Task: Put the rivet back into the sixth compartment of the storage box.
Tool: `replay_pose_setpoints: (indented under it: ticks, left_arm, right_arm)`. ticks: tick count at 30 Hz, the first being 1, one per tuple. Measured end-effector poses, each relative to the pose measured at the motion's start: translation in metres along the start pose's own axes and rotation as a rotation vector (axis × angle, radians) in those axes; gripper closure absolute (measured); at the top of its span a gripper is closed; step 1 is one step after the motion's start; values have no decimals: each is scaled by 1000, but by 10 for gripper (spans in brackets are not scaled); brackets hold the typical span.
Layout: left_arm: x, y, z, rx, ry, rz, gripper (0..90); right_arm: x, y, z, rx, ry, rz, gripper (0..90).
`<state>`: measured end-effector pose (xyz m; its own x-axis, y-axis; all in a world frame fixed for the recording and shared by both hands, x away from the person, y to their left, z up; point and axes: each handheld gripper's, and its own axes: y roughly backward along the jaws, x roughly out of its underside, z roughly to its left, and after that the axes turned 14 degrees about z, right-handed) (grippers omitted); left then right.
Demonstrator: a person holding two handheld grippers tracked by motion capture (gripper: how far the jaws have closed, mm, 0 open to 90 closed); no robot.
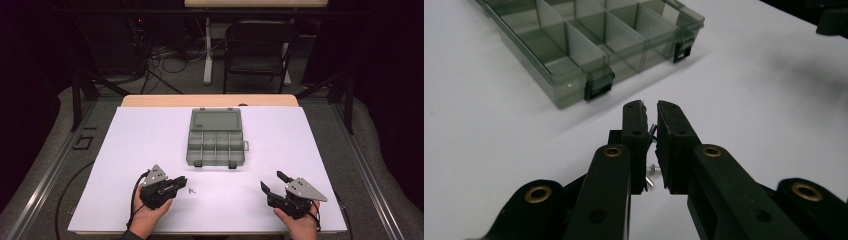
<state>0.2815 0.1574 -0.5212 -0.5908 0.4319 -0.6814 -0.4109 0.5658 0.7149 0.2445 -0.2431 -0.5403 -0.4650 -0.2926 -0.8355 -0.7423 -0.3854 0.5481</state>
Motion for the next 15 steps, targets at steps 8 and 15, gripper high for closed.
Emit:
replay_pose_setpoints:
  ticks: [8, 15]
  left_arm:
    - [-24, 2, 3, -13, 33, -64, 830]
    - [-59, -6, 4, -37, 53, -81, 831]
  right_arm:
    - [0, 0, -1, -2, -5, -5, 320]
    - [-1, 1, -1, -6, -10, -9, 317]
